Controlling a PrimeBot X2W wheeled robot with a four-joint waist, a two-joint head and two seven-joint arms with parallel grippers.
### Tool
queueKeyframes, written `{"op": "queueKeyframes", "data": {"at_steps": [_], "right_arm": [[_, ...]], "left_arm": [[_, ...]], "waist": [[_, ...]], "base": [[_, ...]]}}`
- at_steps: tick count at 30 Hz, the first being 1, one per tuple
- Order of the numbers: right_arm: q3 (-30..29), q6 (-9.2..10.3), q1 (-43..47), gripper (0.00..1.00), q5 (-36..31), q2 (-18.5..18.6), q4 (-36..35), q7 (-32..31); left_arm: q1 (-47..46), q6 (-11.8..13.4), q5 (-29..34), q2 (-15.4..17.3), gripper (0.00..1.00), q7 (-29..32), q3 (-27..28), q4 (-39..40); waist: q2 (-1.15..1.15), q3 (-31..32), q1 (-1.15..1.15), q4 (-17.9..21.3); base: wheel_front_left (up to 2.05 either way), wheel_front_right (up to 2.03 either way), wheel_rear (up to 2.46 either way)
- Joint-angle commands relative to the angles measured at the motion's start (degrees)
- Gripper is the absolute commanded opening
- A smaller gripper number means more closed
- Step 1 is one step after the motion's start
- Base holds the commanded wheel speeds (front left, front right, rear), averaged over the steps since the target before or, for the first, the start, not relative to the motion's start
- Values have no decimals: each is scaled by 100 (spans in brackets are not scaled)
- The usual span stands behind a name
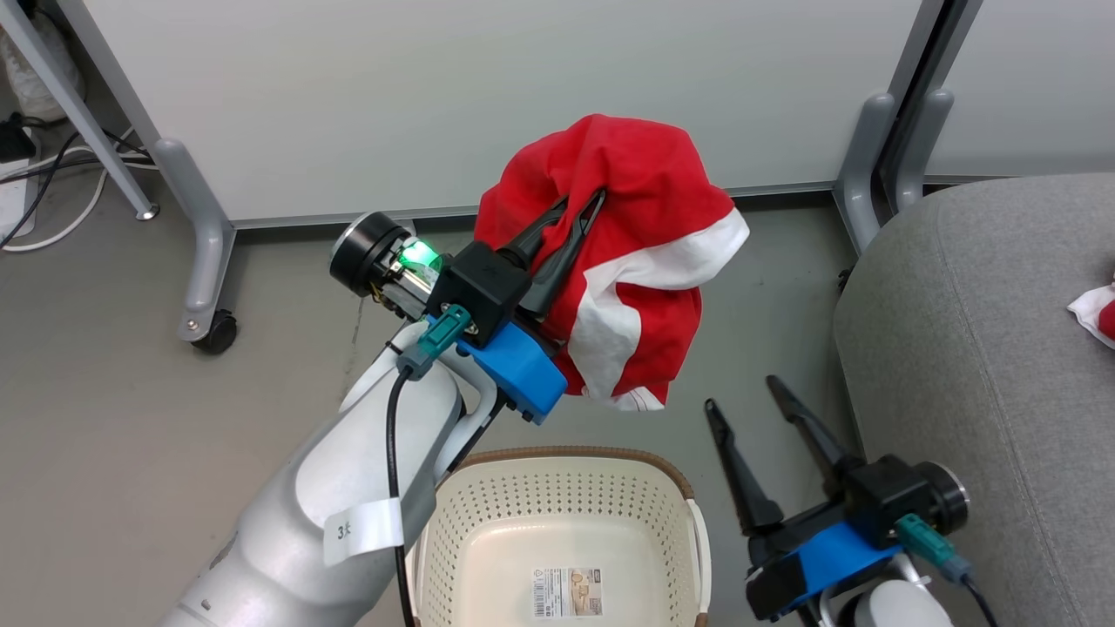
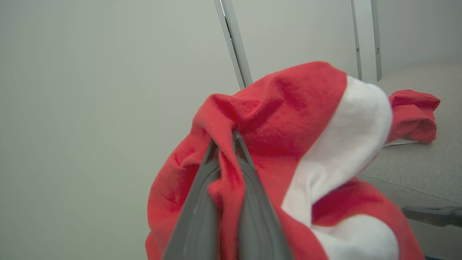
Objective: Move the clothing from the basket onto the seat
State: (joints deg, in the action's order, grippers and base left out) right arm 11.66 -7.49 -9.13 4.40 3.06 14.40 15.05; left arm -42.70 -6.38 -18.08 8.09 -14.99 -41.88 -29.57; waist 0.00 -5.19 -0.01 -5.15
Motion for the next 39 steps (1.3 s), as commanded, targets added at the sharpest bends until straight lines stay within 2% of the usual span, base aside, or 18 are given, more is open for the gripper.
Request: {"op": "queueKeyframes", "data": {"at_steps": [1,12,23,30,31,33,39], "right_arm": [[133,-1,-1,100,28,18,43,21],[989,-1,-498,100,186,76,222,21],[1396,-1,-1109,100,317,14,468,20],[1325,-1,-1386,100,369,-17,580,21],[1338,-1,-1407,94,422,-19,569,21],[1373,-1,-1441,0,495,-20,543,21],[1426,-1,-1481,0,594,-20,519,21]], "left_arm": [[34,-8,22,-13,0,-28,0,19],[3,-34,56,-91,0,-28,-32,39],[-85,-70,77,-169,0,-28,-59,52],[-113,-71,90,-215,0,-28,-52,81],[-115,-72,92,-220,0,-28,-51,81],[-115,-70,87,-231,0,-28,-51,77],[-101,-81,97,-239,0,-28,-17,63]], "waist": [[0,-4,1,-9],[0,-68,1,-104],[0,-153,1,-196],[0,-211,1,-258],[0,-215,1,-266],[0,-222,1,-278],[0,-222,1,-294]], "base": [[0,0,0],[0,0,0],[0,0,0],[0,0,0],[0,0,0],[0,0,0],[0,0,0]]}}
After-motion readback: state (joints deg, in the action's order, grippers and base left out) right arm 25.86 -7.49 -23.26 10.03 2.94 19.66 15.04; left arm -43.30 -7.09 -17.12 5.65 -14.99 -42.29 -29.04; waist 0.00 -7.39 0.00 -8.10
